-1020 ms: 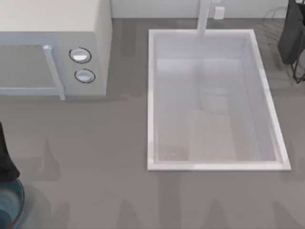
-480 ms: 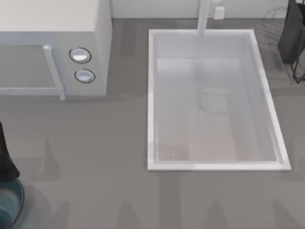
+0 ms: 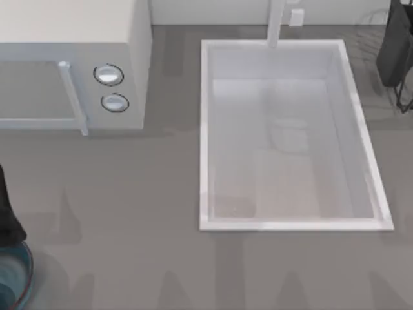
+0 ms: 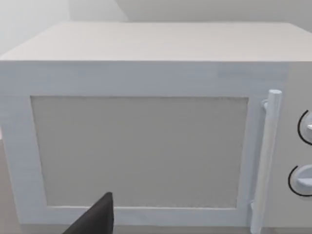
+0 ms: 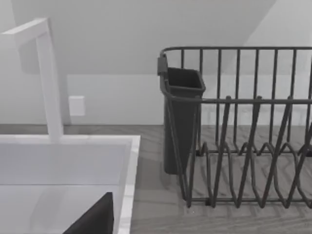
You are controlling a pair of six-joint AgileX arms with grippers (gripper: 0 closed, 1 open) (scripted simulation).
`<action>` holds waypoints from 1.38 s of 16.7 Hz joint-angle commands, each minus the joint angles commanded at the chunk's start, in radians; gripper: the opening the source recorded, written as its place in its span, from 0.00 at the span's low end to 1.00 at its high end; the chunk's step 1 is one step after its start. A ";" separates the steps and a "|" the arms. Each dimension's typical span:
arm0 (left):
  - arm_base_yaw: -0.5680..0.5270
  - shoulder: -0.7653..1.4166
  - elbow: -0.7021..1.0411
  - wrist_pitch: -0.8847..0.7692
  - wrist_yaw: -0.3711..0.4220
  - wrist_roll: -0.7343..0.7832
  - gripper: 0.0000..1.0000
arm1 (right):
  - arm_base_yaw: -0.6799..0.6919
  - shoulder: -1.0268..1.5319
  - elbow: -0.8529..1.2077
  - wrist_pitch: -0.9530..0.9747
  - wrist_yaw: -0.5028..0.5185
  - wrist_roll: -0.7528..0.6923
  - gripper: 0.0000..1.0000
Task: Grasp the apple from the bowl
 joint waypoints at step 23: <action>0.091 1.168 0.746 -1.134 0.001 0.105 1.00 | 0.000 0.000 0.000 0.000 0.000 0.000 1.00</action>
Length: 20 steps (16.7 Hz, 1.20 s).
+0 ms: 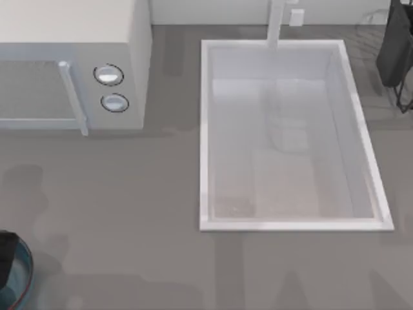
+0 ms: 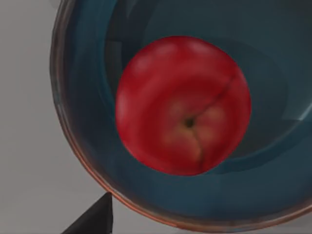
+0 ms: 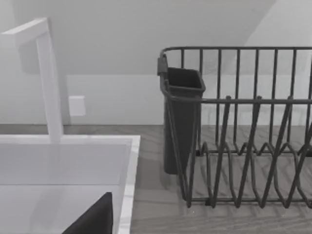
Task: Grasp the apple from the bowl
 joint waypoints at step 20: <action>0.005 0.150 -0.249 0.400 -0.001 0.007 0.85 | 0.000 0.000 0.000 0.000 0.000 0.000 1.00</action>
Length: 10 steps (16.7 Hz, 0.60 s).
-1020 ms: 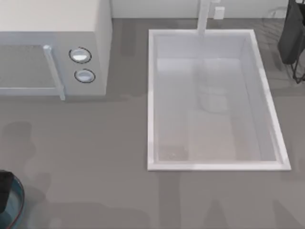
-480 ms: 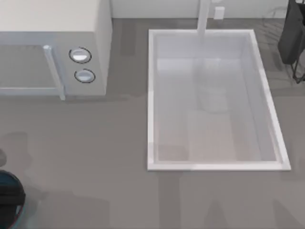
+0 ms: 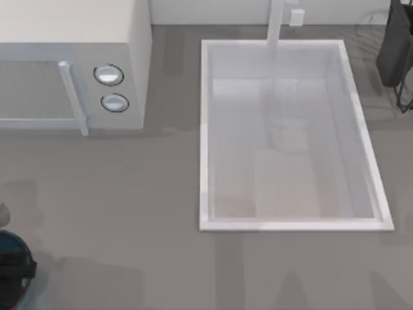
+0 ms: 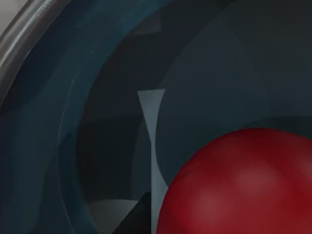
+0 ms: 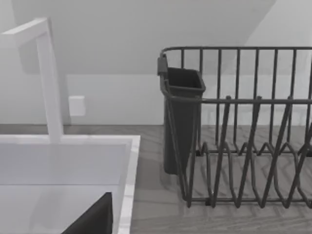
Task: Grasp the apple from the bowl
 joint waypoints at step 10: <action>0.000 0.000 0.000 0.000 0.000 0.000 0.10 | 0.000 0.000 0.000 0.000 0.000 0.000 1.00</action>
